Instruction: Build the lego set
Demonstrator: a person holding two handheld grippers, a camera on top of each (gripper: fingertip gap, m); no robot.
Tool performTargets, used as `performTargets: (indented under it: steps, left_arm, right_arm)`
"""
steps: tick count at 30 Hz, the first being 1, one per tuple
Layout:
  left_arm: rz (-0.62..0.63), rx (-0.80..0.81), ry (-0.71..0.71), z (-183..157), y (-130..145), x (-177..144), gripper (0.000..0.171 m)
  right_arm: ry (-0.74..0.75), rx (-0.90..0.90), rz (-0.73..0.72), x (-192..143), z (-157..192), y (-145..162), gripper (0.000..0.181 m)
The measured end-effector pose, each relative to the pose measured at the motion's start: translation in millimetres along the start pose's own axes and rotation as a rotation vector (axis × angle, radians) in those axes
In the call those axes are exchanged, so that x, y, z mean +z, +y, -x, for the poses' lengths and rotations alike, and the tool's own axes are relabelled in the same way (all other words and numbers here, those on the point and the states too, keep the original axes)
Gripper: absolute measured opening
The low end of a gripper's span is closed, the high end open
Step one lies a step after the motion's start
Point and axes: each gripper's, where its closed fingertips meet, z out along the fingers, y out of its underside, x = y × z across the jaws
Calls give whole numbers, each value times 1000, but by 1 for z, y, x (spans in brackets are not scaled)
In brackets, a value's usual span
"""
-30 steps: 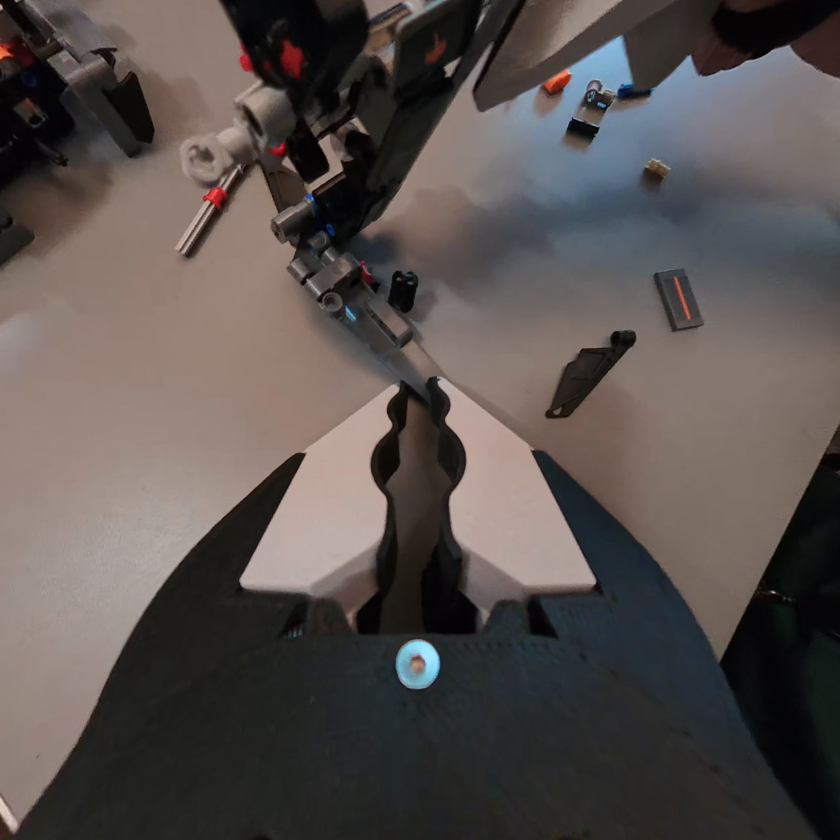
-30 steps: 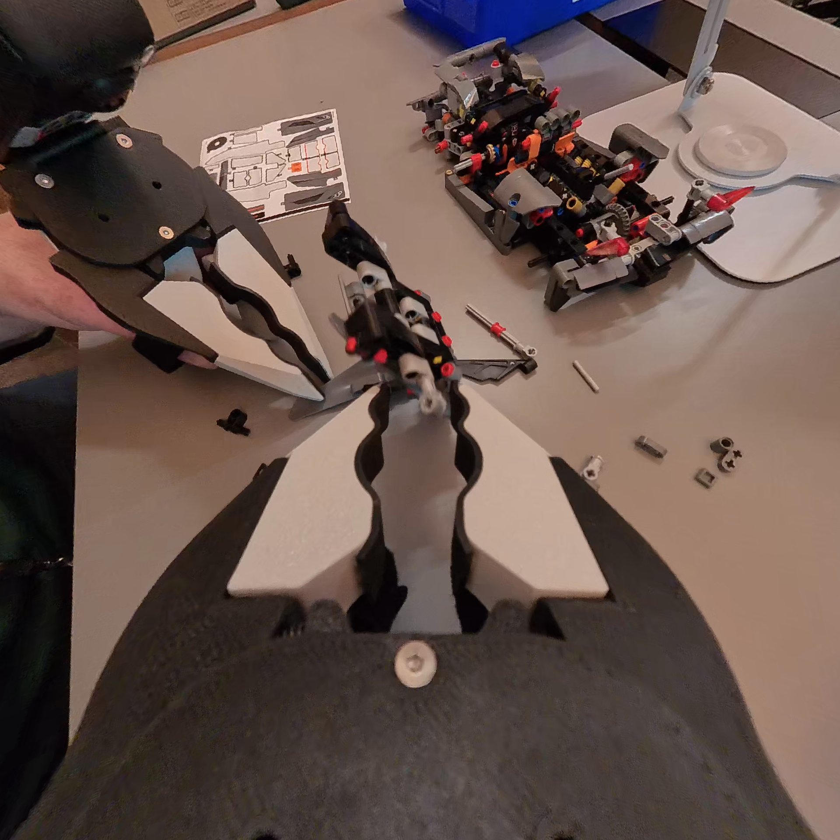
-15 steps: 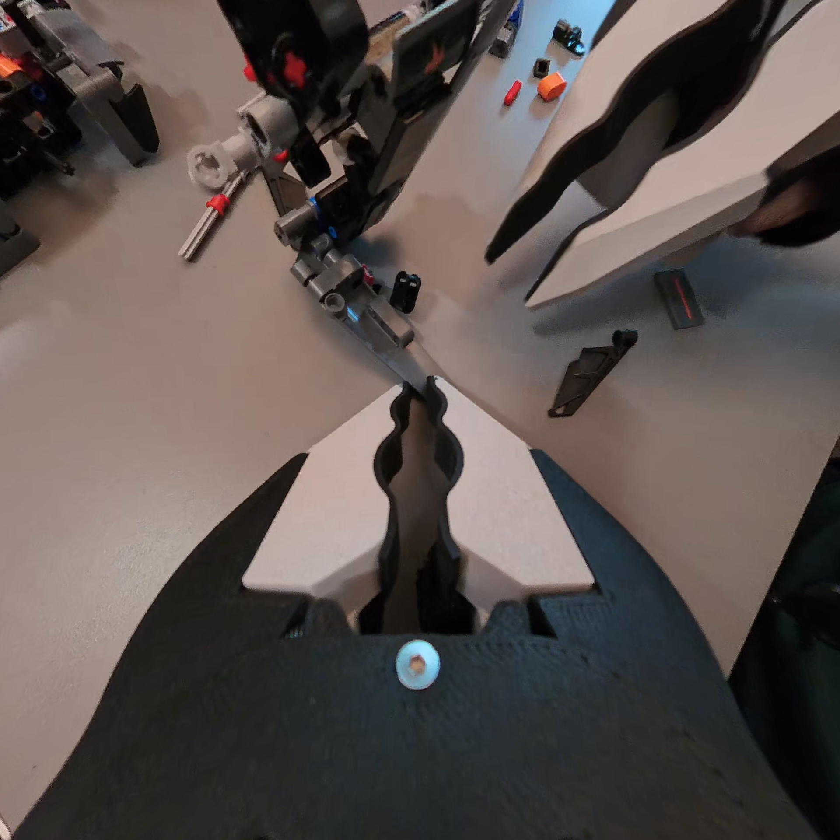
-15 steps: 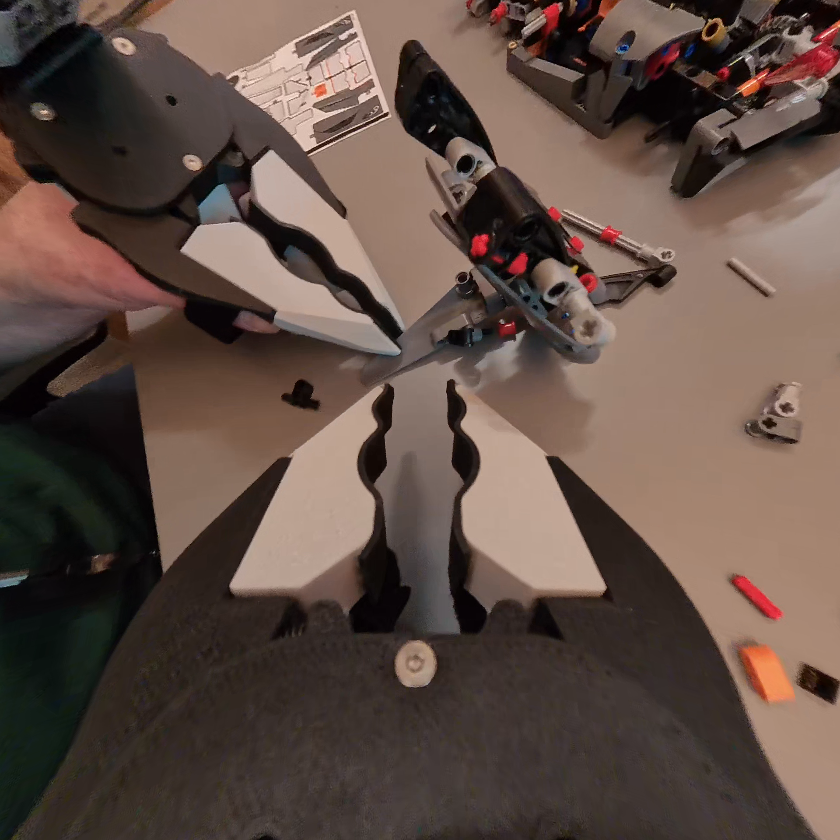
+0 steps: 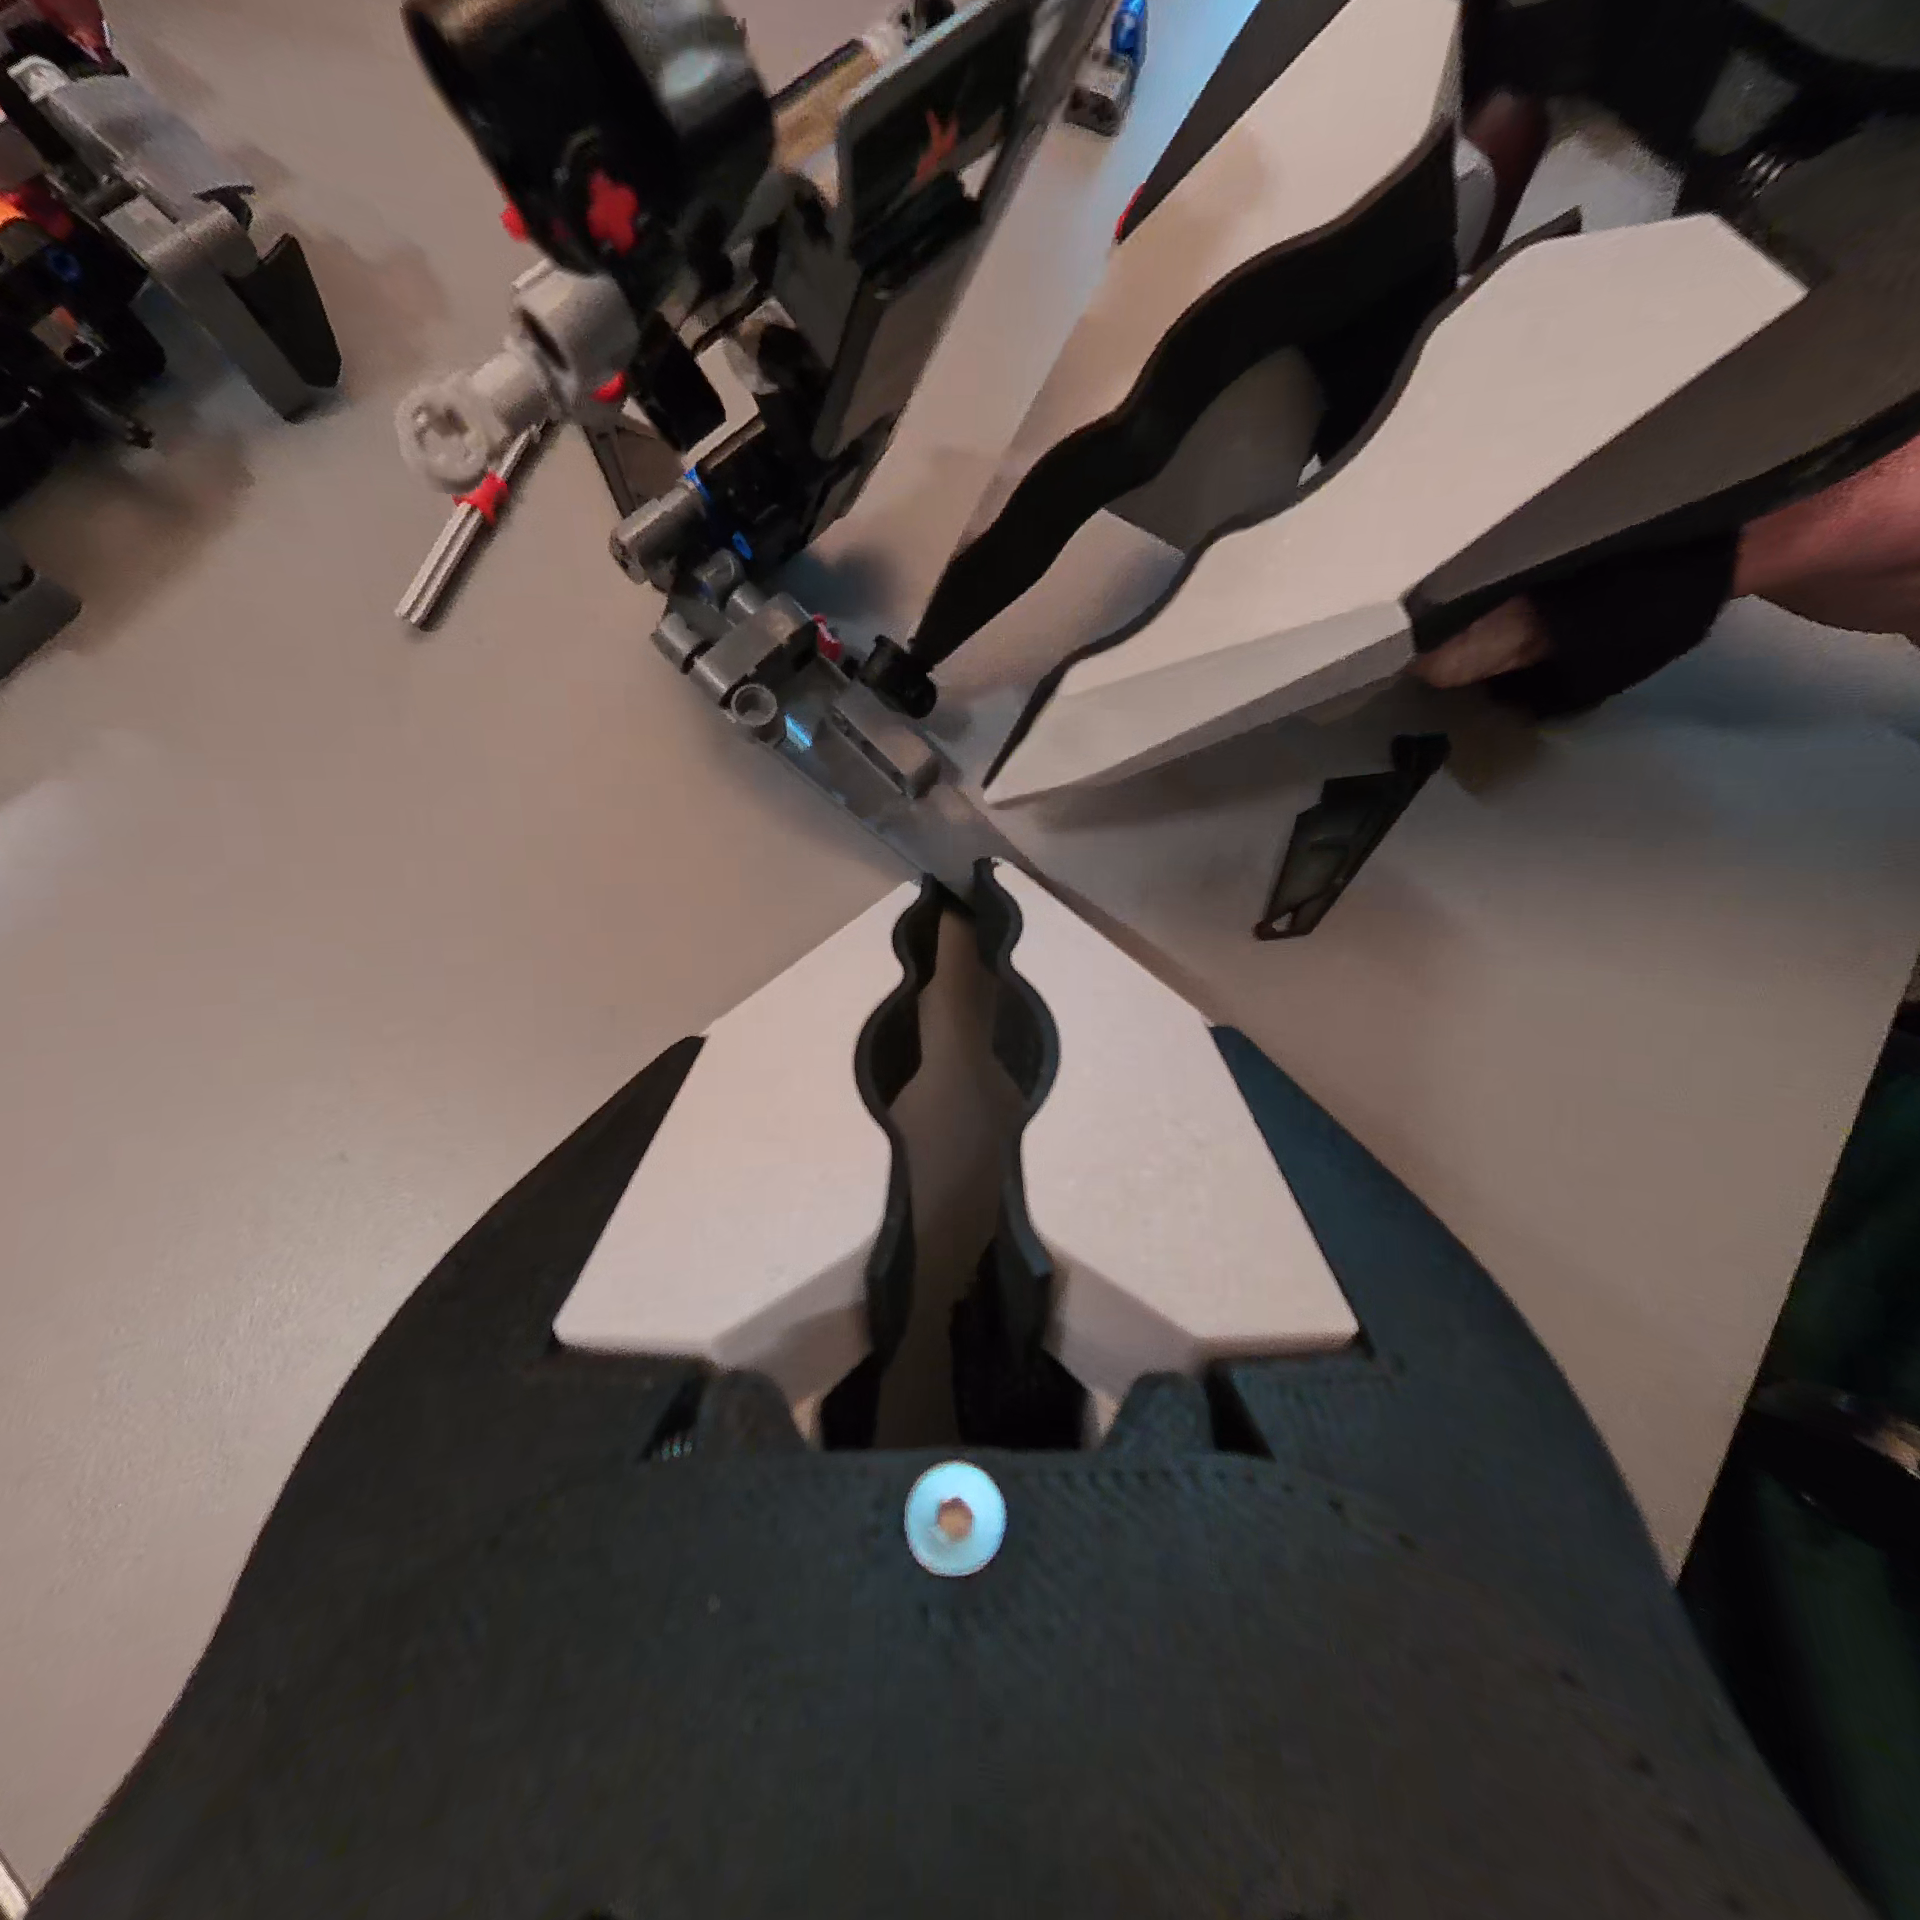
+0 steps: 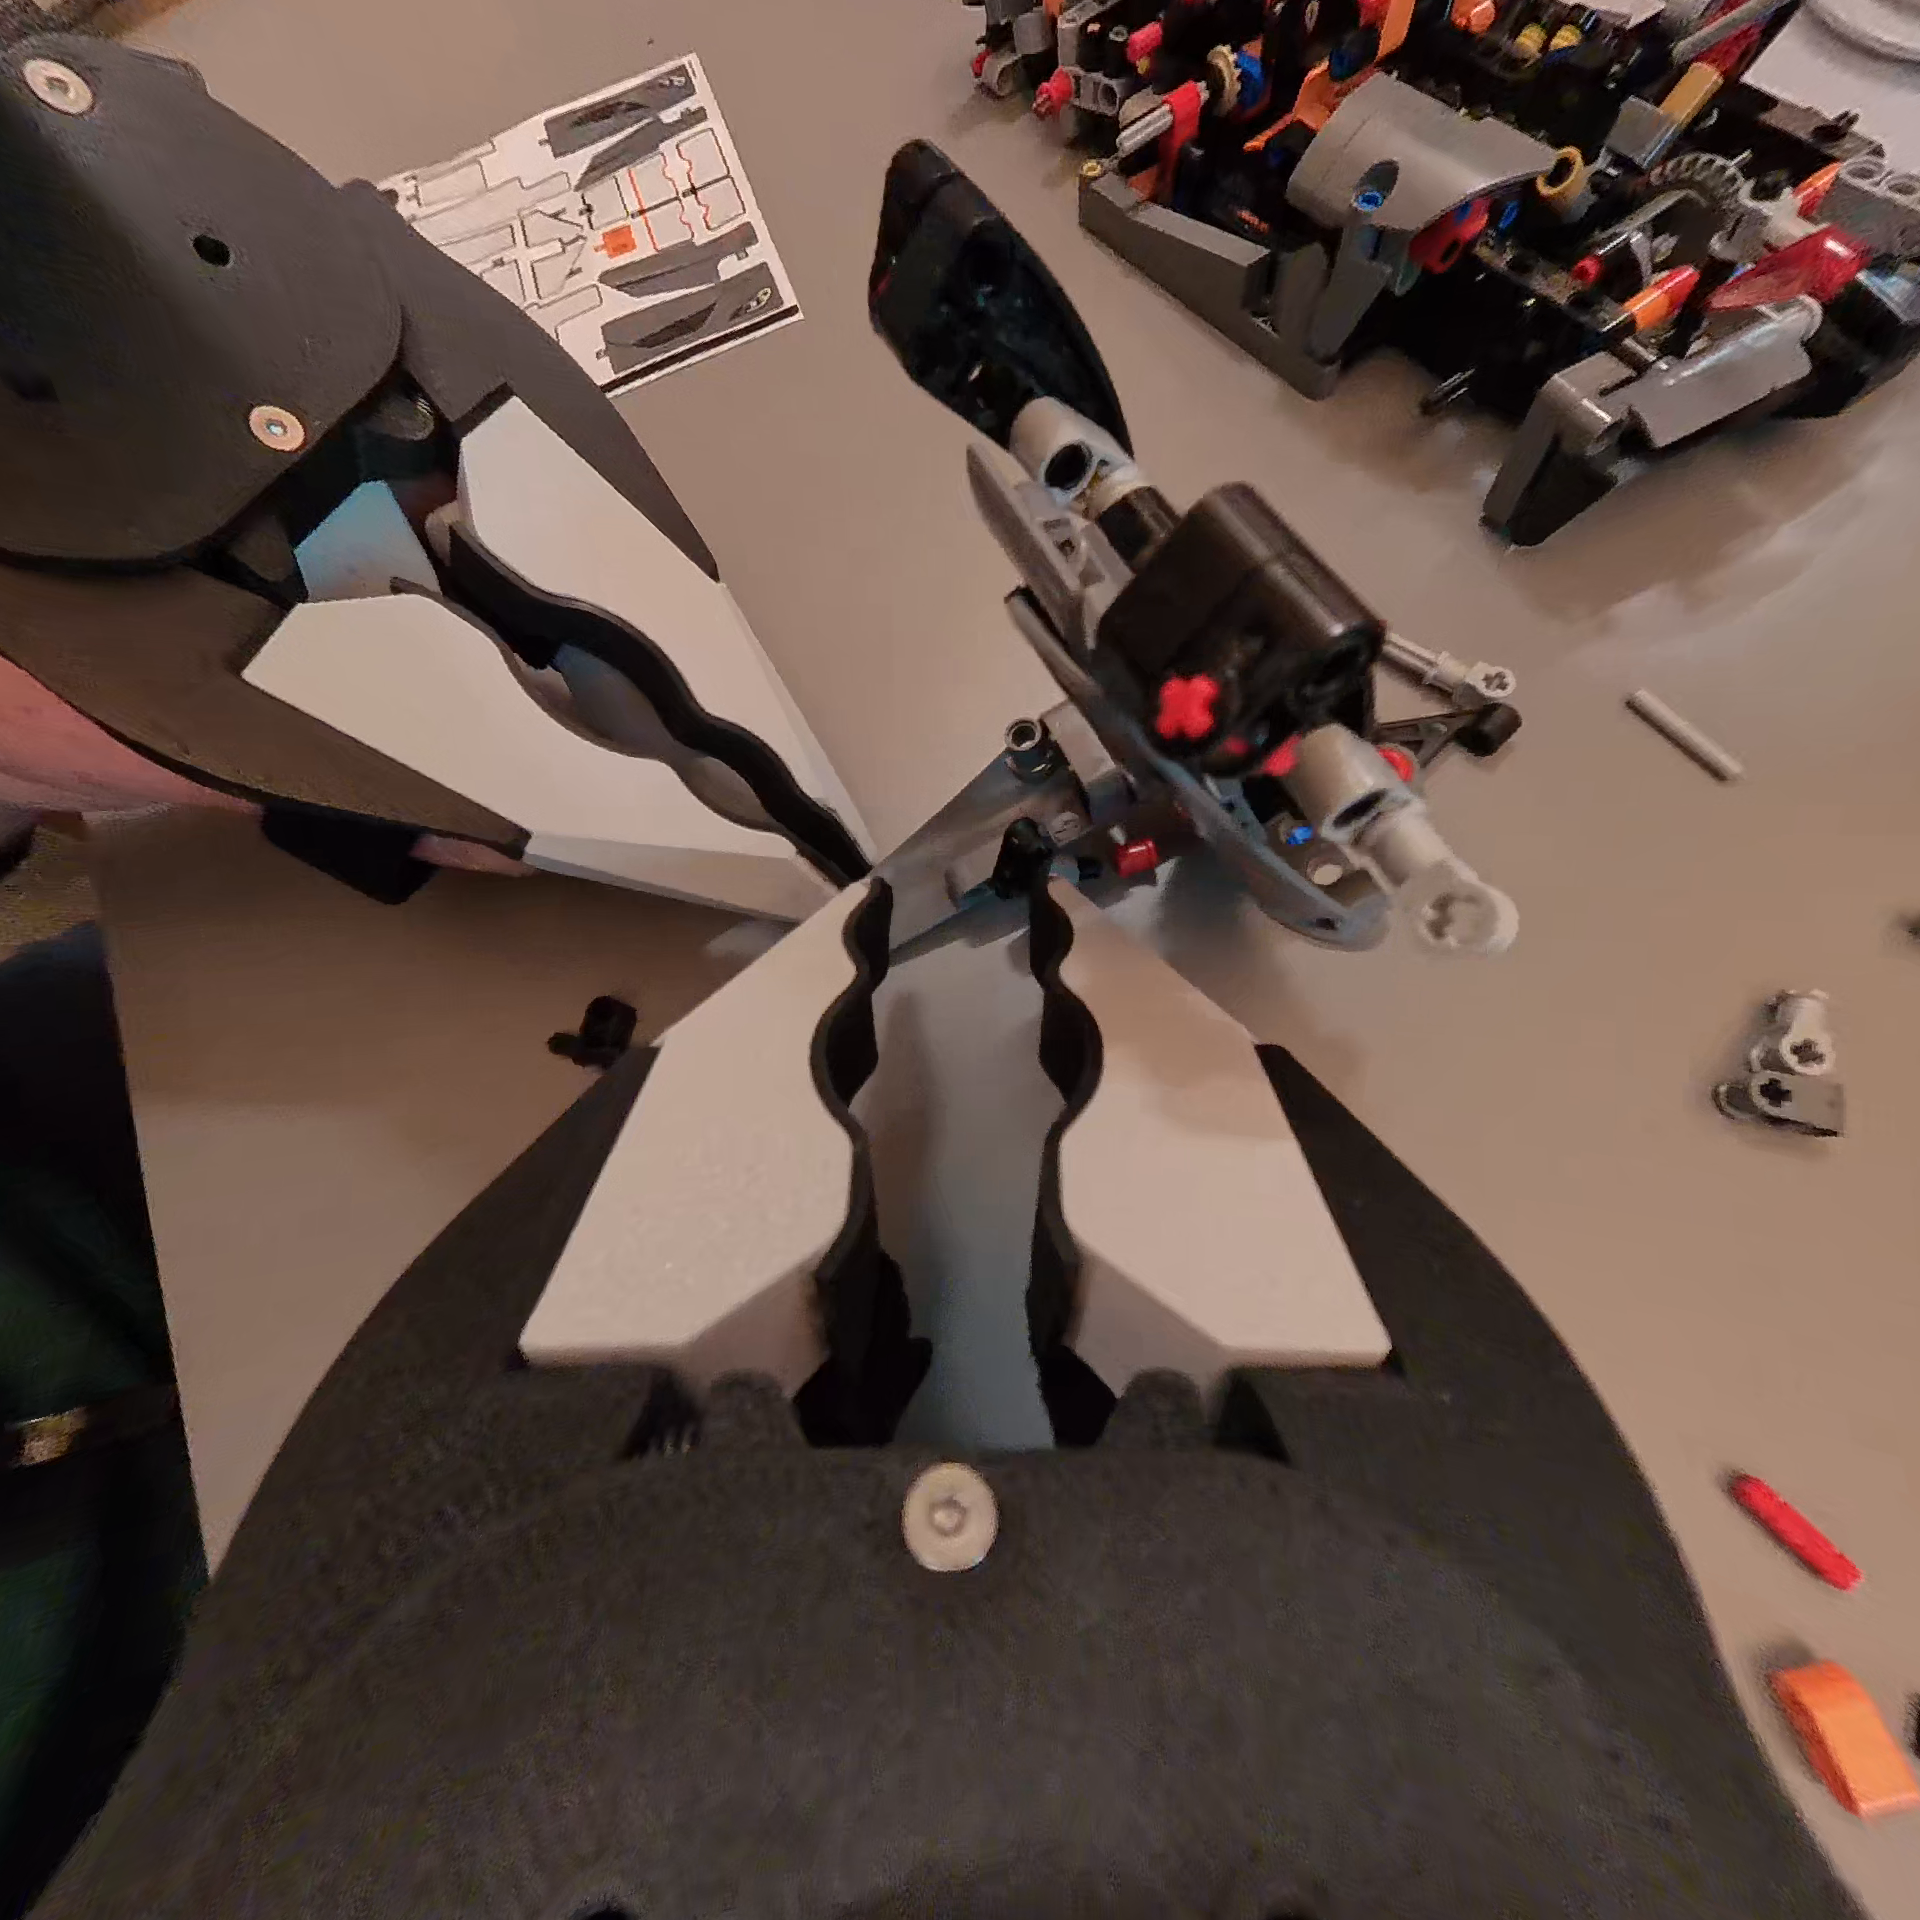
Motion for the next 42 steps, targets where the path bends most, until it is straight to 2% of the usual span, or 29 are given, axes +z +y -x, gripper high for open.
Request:
performTargets:
  steps: [22,26,31,42]
  left_arm:
    - [-21,0,-50,5,3,-7,15]
    - [-60,18,-79,9,-6,-13,16]
    - [-126,115,-100,9,-25,-19,14]
    - [-105,369,-174,9,-35,-4,17]
  right_arm:
    - [-66,26,-9,1,4,3,27]
    - [-69,23,-10,2,4,2,28]
    - [-73,26,-16,1,4,2,27]
    - [-98,37,-9,0,4,3,25]
